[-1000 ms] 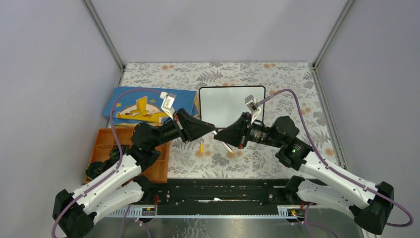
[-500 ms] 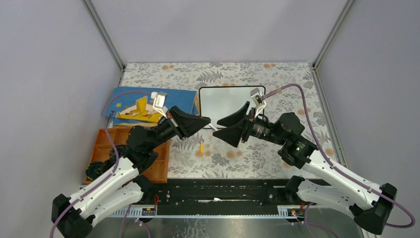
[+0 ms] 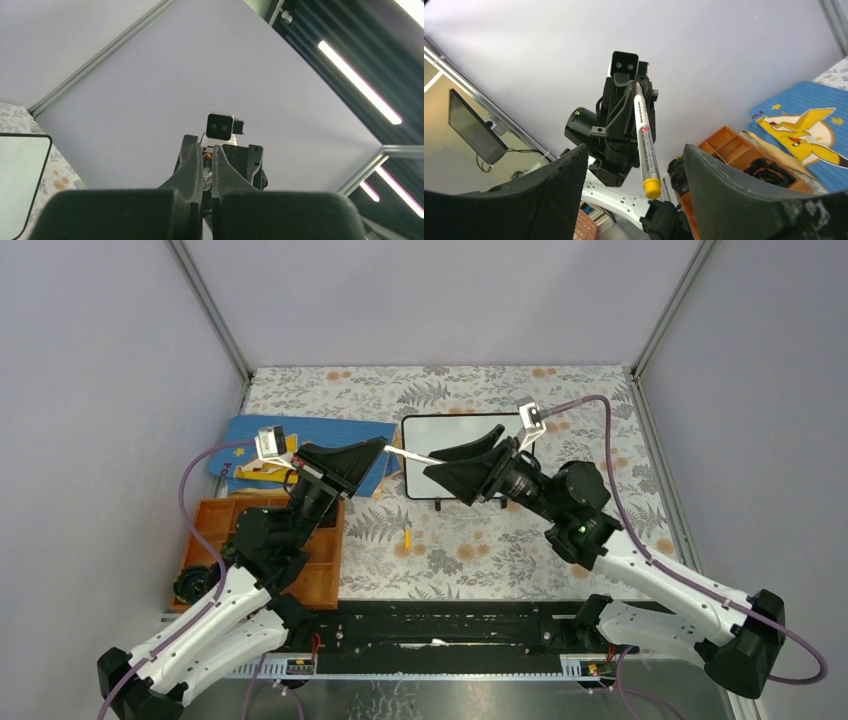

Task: Write a sentence on the whiteboard
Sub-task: Adjust the whiteboard marker.

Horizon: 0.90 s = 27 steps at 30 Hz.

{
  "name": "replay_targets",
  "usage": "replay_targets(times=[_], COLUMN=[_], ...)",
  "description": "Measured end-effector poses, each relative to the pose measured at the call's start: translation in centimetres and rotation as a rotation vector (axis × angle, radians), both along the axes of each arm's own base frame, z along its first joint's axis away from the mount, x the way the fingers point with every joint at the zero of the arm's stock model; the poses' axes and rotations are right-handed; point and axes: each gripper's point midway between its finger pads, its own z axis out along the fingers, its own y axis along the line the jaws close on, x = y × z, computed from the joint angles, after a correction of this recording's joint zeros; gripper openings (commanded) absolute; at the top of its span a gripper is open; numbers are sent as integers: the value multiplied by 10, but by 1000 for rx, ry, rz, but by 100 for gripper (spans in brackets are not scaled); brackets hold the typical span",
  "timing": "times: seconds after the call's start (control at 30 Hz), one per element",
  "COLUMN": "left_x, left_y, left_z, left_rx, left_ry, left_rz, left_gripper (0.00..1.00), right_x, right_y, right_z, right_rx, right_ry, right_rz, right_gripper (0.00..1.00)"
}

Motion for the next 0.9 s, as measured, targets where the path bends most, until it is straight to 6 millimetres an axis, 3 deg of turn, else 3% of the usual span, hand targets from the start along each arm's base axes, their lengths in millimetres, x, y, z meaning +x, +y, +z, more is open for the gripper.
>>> replay_targets(times=[0.23, 0.6, 0.9], left_x=[8, 12, 12], left_y=[12, 13, 15], left_z=[10, 12, 13], left_rx=[-114, -168, -170], left_ry=[54, 98, 97], left_rz=[23, 1, 16], left_gripper=[0, 0, 0], right_x=[11, 14, 16], right_y=[17, 22, 30], right_z=[15, 42, 34], right_rx=[81, 152, 90], right_ry=[23, 11, 46], right_rz=[34, 59, 75], right_gripper=[64, 54, 47])
